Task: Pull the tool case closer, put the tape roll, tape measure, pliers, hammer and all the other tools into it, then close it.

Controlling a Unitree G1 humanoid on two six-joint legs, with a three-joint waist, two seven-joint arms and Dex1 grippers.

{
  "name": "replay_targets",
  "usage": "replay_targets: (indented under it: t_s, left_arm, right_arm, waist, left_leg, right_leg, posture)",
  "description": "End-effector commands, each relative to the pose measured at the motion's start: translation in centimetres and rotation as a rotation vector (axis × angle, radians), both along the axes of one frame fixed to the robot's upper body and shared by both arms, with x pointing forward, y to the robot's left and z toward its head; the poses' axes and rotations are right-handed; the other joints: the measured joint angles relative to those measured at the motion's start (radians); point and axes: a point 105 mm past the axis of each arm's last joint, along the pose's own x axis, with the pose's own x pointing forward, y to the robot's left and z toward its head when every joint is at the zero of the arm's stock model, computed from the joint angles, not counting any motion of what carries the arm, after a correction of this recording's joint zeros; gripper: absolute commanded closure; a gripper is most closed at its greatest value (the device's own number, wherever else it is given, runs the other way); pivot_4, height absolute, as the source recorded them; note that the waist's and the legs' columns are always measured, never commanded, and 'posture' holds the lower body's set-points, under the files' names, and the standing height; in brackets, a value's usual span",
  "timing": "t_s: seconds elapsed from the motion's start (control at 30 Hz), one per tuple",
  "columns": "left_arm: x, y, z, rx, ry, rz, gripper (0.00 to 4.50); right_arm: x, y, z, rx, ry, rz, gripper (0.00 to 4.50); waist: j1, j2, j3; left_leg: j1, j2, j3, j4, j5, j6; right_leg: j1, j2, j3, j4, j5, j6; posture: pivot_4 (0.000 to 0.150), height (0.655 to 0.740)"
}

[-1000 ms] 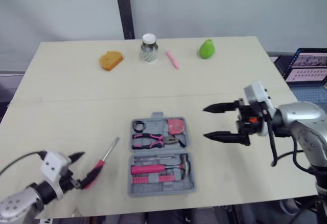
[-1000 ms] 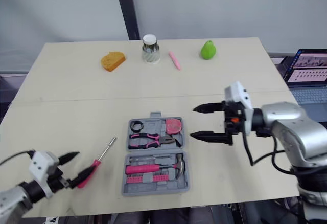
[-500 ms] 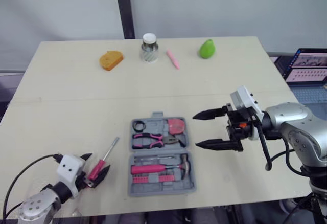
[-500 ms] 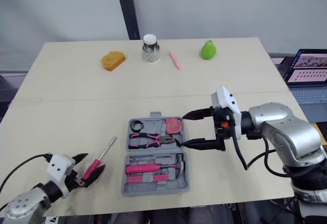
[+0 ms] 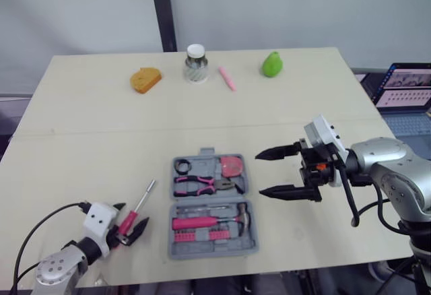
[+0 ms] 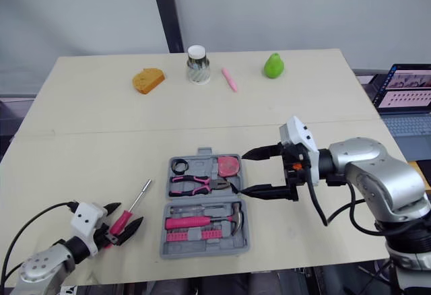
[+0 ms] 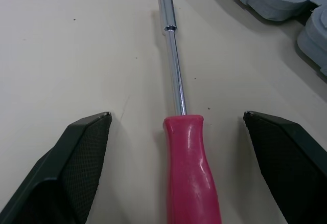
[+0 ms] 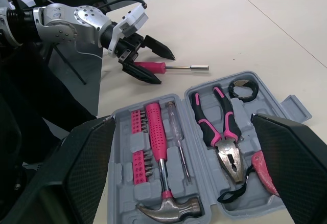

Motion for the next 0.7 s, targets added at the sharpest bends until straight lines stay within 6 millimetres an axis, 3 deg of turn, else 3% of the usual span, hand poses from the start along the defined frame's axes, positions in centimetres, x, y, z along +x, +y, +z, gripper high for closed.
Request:
replay_targets:
  t_s: [0.03,0.13,0.3,0.7]
  left_arm:
    - [-1.0,0.2,-1.4,0.007,0.066,0.015,0.07]
    - [-1.2,0.3,-1.6,0.003,0.079,0.014,1.31]
    - [-1.1,0.3,-1.9,0.004,0.096,0.008,3.81]
    - [-0.2,0.9,-2.1,0.022,0.099,0.009,3.92]
  right_arm:
    - [-0.4,-0.2,1.1,0.008,-0.051,-0.001,0.00]
    - [-0.4,-0.3,1.1,0.009,-0.051,-0.002,0.00]
    - [-0.3,-0.4,1.1,0.008,-0.054,-0.005,0.00]
    - [0.0,-0.3,1.2,0.019,-0.078,-0.007,0.00]
  waist:
    - [0.000,0.000,0.000]
    - [0.000,0.000,0.000]
    - [0.000,0.001,-0.001]
    - [0.004,0.008,-0.004]
  left_leg:
    - [0.000,0.000,0.000,0.000,0.000,0.000]
    - [0.000,0.000,0.000,0.000,0.000,0.000]
    - [0.001,0.000,0.000,0.000,0.000,0.000]
    - [0.002,0.000,0.000,0.000,0.000,0.000]
  right_leg:
    - [0.000,0.000,0.000,0.000,0.000,0.000]
    - [0.000,0.000,0.000,0.000,0.000,0.000]
    - [0.000,0.000,0.000,0.000,0.000,0.000]
    - [0.000,0.000,0.001,0.000,0.000,0.000]
  posture:
    - [0.150,0.7400]
    - [0.150,0.7400]
    - [0.150,0.7400]
    - [0.150,0.7400]
